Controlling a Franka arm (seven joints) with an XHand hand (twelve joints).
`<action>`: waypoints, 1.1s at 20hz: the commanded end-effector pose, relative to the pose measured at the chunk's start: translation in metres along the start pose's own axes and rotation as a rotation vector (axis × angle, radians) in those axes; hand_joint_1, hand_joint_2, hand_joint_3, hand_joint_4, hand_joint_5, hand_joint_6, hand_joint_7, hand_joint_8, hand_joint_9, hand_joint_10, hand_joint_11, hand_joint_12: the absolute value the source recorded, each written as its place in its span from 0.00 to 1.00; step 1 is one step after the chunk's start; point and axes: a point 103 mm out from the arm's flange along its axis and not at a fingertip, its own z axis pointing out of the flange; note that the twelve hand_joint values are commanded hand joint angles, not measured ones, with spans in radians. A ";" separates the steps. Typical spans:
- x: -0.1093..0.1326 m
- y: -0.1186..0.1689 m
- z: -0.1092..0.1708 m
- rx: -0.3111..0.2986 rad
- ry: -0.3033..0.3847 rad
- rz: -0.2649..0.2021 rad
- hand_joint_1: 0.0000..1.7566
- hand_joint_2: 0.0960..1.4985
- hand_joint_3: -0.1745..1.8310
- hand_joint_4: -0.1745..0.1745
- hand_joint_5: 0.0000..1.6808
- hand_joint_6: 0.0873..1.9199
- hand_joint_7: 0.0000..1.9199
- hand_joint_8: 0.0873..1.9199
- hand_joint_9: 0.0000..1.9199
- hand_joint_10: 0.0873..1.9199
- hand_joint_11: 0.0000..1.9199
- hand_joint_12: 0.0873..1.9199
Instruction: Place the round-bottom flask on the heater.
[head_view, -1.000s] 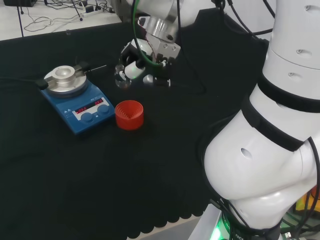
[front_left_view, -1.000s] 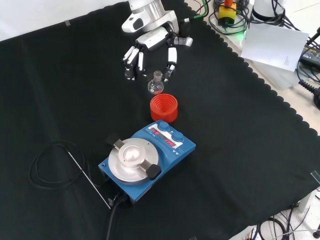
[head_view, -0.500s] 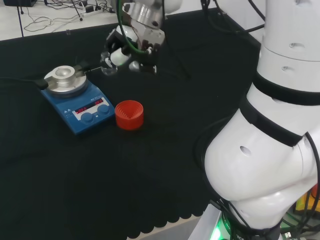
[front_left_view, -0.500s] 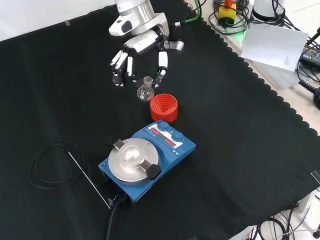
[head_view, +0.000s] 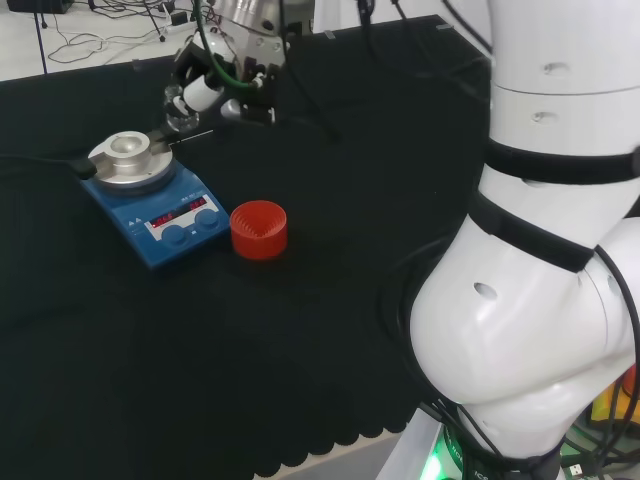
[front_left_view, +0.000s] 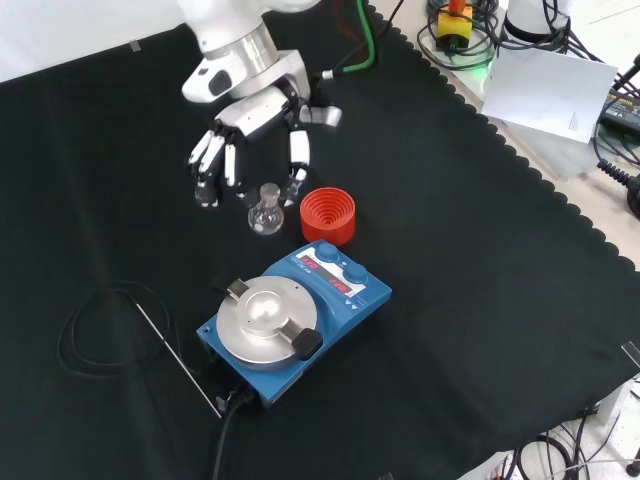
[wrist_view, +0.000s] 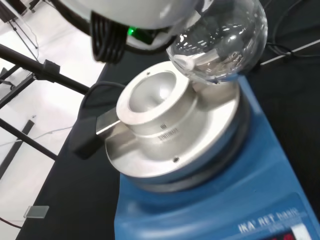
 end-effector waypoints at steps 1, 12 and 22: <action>0.017 0.036 0.023 0.073 -0.007 -0.022 0.64 0.40 0.50 0.43 0.66 0.52 0.17 0.29 0.32 0.27 0.16 0.69; 0.019 0.060 0.032 0.098 -0.007 -0.037 0.64 0.40 0.51 0.42 0.66 0.53 0.17 0.29 0.32 0.27 0.16 0.69; 0.033 0.066 0.045 0.122 -0.013 -0.064 0.64 0.39 0.51 0.42 0.66 0.53 0.17 0.29 0.32 0.27 0.16 0.69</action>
